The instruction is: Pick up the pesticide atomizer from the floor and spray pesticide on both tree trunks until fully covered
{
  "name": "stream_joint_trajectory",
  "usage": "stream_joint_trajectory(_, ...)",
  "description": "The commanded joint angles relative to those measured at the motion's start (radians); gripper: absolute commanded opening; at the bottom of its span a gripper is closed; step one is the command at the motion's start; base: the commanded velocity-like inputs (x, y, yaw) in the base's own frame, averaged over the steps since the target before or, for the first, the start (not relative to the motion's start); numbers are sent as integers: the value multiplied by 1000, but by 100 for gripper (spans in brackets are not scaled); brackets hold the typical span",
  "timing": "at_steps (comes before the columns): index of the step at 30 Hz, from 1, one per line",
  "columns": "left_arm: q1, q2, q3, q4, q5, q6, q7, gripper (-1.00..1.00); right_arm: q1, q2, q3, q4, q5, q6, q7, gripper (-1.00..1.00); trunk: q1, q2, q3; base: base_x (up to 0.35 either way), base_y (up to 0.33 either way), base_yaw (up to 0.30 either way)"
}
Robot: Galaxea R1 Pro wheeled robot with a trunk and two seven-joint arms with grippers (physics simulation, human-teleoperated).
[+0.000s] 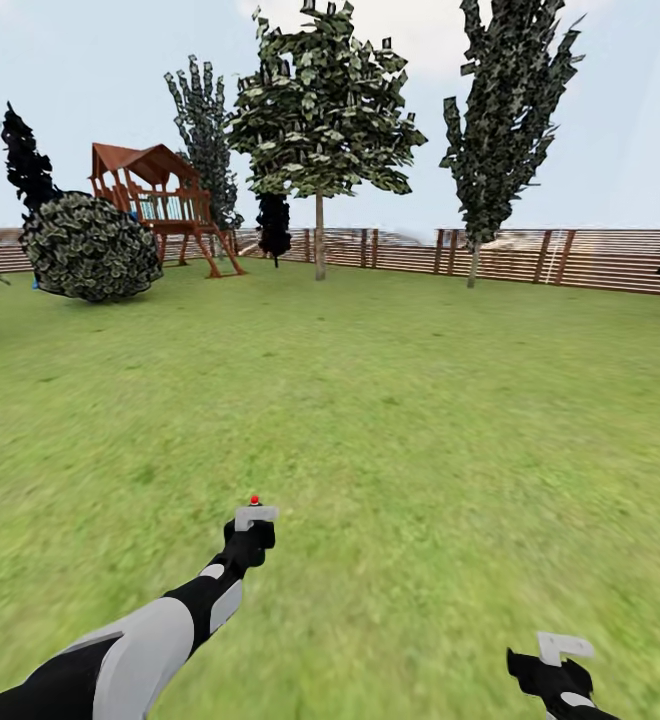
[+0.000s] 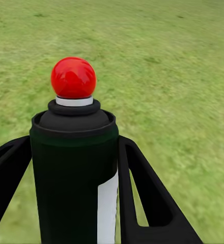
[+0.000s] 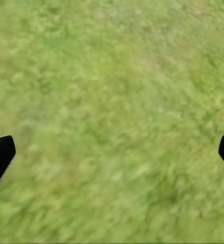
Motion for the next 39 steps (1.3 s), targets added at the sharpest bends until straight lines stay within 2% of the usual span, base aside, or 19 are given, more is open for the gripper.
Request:
stream_joint_trajectory(1, 0, 0, 0, 0, 0, 0, 0, -100, 0, 0, 0, 0, 0, 0, 0, 100, 0, 0, 0, 350, 0, 0)
stream_joint_trajectory(39, 0, 0, 0, 0, 0, 0, 0, -100, 10, 1, 1, 0, 0, 0, 0, 100, 0, 0, -15, 350, 0, 0)
